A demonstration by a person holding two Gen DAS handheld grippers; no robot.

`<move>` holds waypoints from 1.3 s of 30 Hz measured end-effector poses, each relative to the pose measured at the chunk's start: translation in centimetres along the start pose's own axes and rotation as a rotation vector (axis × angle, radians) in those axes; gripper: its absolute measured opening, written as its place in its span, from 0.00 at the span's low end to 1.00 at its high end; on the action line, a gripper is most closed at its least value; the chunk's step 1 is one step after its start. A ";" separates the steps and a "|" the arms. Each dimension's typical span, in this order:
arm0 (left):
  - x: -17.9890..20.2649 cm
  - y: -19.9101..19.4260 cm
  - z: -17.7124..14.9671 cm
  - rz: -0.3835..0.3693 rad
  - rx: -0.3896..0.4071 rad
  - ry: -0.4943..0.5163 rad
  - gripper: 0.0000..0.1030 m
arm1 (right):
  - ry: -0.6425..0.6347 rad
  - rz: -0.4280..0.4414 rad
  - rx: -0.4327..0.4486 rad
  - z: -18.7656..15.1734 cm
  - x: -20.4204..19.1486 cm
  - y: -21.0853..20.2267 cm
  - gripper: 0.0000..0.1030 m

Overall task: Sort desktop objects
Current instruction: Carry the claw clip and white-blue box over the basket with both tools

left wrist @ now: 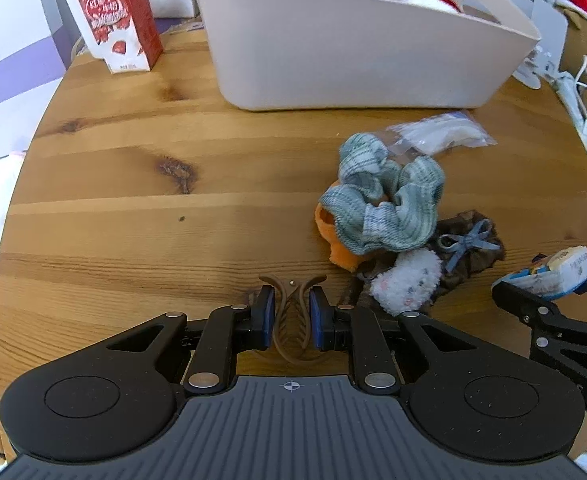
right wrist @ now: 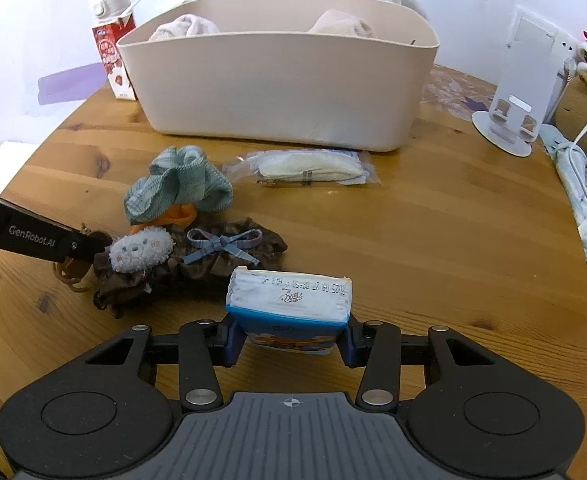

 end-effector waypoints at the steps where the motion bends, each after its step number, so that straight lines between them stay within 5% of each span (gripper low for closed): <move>1: 0.1 -0.2 0.0 -0.002 0.006 0.006 0.18 | 0.003 -0.001 0.005 0.1 0.1 -0.2 0.42; 21: -0.3 -4.3 2.7 0.028 0.180 0.082 0.18 | 0.050 -0.073 0.114 3.1 3.8 -3.5 0.42; 22: -0.2 -4.4 3.2 0.003 0.247 0.206 0.18 | 0.050 -0.079 0.124 3.4 3.9 -3.7 0.42; 39: 0.2 -7.7 11.1 0.001 0.440 0.241 0.18 | 0.074 -0.143 0.265 9.6 8.6 -5.1 0.42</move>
Point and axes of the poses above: each gripper's, at about its wrist camera, not at the fingertips, and y roughly the way its jaws point, x to its right, z to its top, the point moved 3 cm from there along y, roughly the way its jaws point, and after that the axes turned 1 degree about -z, right-handed, at the moved point
